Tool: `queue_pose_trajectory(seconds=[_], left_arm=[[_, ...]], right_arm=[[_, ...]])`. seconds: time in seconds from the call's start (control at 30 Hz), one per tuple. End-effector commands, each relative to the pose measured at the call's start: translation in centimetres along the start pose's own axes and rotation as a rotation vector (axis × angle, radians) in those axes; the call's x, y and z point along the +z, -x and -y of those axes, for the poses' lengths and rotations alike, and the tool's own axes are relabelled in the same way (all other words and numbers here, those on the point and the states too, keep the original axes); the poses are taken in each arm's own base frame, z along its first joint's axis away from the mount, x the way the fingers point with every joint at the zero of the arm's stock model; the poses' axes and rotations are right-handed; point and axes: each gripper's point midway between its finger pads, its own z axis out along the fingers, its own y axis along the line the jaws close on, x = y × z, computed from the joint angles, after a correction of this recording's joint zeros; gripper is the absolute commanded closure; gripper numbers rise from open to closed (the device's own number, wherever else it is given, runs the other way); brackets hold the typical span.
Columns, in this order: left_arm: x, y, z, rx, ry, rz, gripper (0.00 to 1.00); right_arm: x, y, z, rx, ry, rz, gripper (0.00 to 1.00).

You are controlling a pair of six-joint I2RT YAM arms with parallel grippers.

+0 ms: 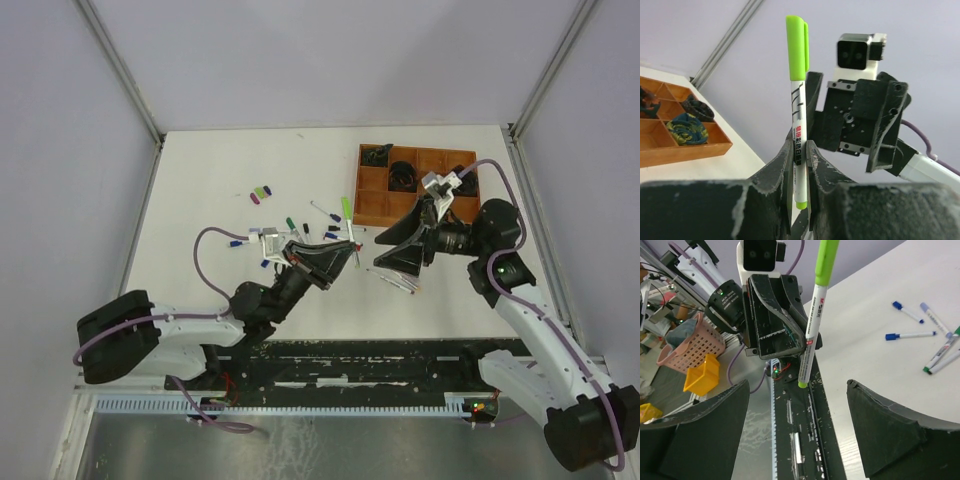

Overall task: Open the pen caps
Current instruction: Pick up the pen from the center of the board.

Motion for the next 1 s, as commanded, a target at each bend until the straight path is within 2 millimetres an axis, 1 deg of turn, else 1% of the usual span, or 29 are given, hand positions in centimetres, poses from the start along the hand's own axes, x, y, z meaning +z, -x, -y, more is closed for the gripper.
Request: queue_pose_trajectory(seconds=[0.0, 0.07, 0.1, 0.2, 0.3, 0.4, 0.5, 0.6, 0.83, 0.9, 0.93, 0.97], left_arm=[[1.2, 2.4, 2.8, 0.018, -0.103, 0.1, 0.97], [1.4, 2.1, 2.9, 0.033, -0.114, 0.096, 0.97], [1.7, 2.0, 3.1, 0.036, -0.121, 0.094, 0.97], [2.2, 1.2, 3.1, 0.041, -0.126, 0.067, 0.97], [2.0, 0.7, 3.2, 0.026, -0.139, 0.058, 0.97], [1.7, 0.3, 2.8, 0.01, -0.139, 0.055, 0.97], [1.6, 0.1, 2.5, -0.006, -0.134, 0.054, 0.97], [1.6, -0.3, 2.4, -0.018, -0.133, 0.046, 0.97], [1.7, -1.0, 2.4, -0.031, -0.138, 0.023, 0.97], [1.6, -1.3, 2.2, -0.032, -0.138, 0.018, 0.97], [1.5, -1.3, 2.2, -0.035, -0.142, 0.017, 0.97], [1.5, -1.3, 2.2, -0.036, -0.14, 0.02, 0.96]], right_arm=[[0.7, -1.3, 0.0, -0.04, 0.01, -0.06, 0.16], [1.0, -2.0, 0.3, -0.045, -0.001, -0.08, 0.21], [1.2, -2.3, 0.5, -0.04, -0.006, -0.09, 0.24], [1.9, -2.4, 0.6, -0.001, 0.0, -0.117, 0.35], [2.5, -2.6, 0.6, 0.033, 0.006, -0.134, 0.43], [2.8, -2.7, 0.7, 0.052, 0.007, -0.138, 0.46], [2.8, -2.6, 0.4, 0.061, 0.013, -0.136, 0.48], [2.7, -2.6, 0.2, 0.057, 0.015, -0.131, 0.53], [2.7, -2.5, 0.0, 0.07, 0.019, -0.12, 0.78], [2.6, -2.4, -0.3, 0.061, 0.026, -0.117, 0.92], [2.6, -2.4, -0.3, 0.057, 0.027, -0.117, 0.97], [2.5, -2.4, -0.4, 0.049, 0.029, -0.119, 0.98]])
